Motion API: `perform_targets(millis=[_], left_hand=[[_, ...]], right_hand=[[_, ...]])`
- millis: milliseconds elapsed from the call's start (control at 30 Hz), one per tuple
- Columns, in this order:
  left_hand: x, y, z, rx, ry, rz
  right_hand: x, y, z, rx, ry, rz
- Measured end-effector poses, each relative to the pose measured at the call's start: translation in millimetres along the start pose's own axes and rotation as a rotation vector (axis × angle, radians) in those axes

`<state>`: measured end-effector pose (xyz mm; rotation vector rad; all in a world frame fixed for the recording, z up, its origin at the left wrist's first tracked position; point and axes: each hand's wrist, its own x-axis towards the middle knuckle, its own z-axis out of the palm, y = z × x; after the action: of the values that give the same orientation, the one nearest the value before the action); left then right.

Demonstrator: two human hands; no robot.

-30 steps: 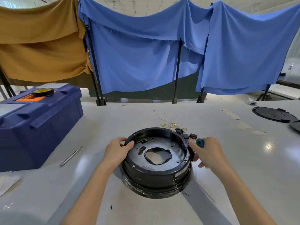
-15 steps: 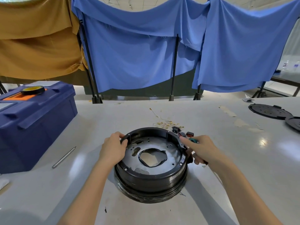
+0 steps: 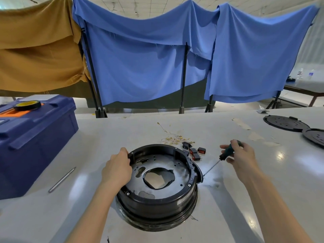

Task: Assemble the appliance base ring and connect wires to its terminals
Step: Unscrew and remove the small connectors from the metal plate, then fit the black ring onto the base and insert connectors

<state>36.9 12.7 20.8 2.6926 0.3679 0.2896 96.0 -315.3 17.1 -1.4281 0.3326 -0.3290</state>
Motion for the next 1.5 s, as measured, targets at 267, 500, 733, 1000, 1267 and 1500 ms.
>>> perform_targets(millis=[267, 500, 733, 1000, 1267, 1500], left_hand=[[0, -1, 5, 0.043, 0.023, 0.014], [-2, -1, 4, 0.053, 0.025, 0.025], [-7, 4, 1, 0.100, 0.018, 0.037], [-12, 7, -4, 0.113, -0.001, 0.039], [-11, 11, -8, 0.176, -0.052, 0.059], [-11, 11, -5, 0.219, -0.036, 0.060]], right_hand=[[4, 20, -5, -0.001, 0.257, 0.033], [0, 18, -10, -0.252, 0.517, -0.049], [-27, 31, -16, -0.679, 0.422, -0.112], [-38, 35, -4, -1.020, 0.280, -0.054], [-15, 36, 39, -0.890, -0.086, -0.386], [4, 39, 68, -1.164, -0.119, -0.303]])
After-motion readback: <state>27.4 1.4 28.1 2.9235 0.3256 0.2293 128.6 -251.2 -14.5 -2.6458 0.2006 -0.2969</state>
